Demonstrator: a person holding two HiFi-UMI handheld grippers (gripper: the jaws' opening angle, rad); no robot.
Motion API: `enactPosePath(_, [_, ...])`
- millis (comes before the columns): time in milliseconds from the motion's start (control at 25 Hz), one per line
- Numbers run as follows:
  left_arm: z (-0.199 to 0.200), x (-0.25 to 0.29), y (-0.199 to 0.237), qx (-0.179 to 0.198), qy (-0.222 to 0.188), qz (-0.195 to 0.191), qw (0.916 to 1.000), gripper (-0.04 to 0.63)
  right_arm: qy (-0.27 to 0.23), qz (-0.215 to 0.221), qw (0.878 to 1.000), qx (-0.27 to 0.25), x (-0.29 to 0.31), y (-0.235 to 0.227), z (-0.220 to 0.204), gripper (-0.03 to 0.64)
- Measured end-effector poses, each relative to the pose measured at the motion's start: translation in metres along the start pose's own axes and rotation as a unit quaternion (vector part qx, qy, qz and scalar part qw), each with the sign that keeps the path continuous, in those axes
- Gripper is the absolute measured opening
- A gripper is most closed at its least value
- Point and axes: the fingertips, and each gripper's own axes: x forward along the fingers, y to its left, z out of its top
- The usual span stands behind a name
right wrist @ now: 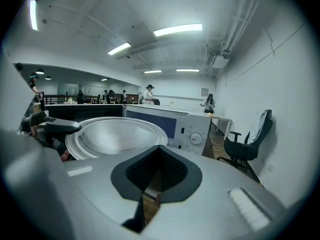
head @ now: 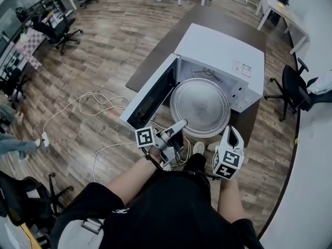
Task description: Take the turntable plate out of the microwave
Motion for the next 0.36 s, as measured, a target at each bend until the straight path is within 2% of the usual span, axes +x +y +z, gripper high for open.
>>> enactPosePath(360, [0.005, -0.001, 0.014, -0.021, -0.009, 0.008, 0.9997, 0.071, 0.012, 0.008, 1.000, 0.008, 0.005, 0.000, -0.002, 0.005])
